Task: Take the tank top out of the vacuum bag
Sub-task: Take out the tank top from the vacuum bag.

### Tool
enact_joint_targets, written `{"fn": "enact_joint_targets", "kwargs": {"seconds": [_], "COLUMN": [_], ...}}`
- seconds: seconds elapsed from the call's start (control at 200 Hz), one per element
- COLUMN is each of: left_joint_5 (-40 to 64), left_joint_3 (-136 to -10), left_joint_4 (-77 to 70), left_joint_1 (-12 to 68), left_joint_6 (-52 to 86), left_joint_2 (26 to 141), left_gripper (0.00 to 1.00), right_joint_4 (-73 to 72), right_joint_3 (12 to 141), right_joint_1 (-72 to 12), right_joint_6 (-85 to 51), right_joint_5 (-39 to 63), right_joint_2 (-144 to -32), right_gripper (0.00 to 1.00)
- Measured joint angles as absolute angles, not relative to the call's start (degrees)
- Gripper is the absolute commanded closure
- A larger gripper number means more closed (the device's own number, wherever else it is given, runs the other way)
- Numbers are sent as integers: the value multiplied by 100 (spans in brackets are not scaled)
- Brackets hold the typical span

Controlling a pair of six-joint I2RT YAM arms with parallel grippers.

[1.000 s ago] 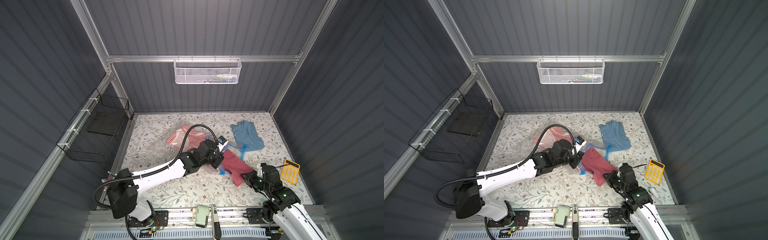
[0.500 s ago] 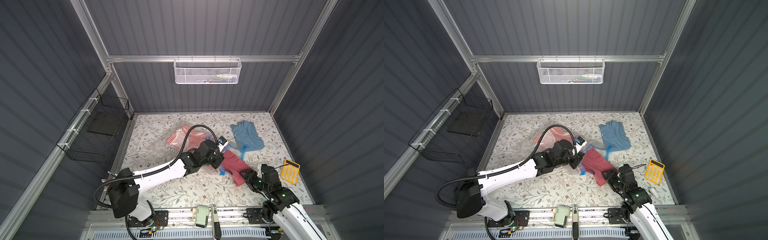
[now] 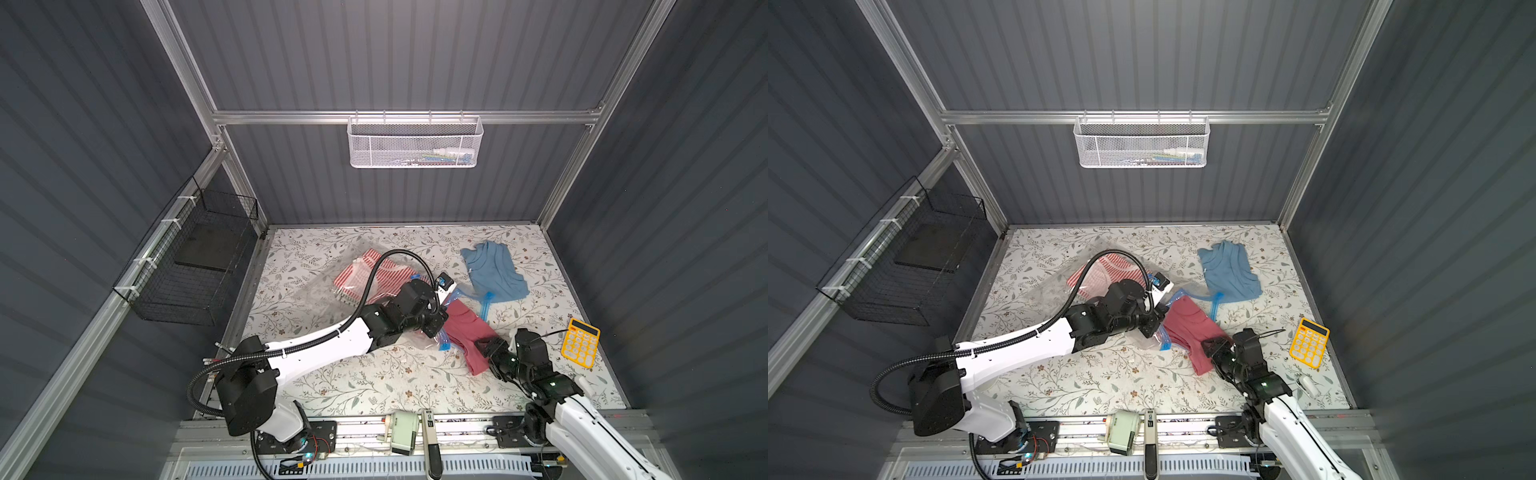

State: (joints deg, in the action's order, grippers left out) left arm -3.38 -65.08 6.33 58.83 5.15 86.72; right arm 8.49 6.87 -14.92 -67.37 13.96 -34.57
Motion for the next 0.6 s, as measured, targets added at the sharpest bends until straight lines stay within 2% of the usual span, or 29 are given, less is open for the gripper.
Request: {"fn": "enact_joint_targets", "kwargs": {"seconds": [0.185,0.37,0.42,0.6], "left_joint_5": [-340,-340,-340,-340], "left_joint_3": [-6508,-6508,-6508,-6508], "left_joint_4": [635,635,635,635], "left_joint_1": [5883,5883,5883,5883], "left_joint_6": [513,515,515,515], "left_joint_2": [8672,8670,8670,8659], "left_gripper": [100,100,100,100], "right_joint_4": [683,958,1107,1573], "right_joint_3": [698,823,904,1219], "right_joint_1": [-1463,-1461,-1461,-1459], "right_joint_6": [-6726,-6746,-6775,-6753], "right_joint_5": [1402,1369,1343,1326], "right_joint_2": [-3581,-2995,-2799,-2364], "right_gripper": [70,90,100,100]}}
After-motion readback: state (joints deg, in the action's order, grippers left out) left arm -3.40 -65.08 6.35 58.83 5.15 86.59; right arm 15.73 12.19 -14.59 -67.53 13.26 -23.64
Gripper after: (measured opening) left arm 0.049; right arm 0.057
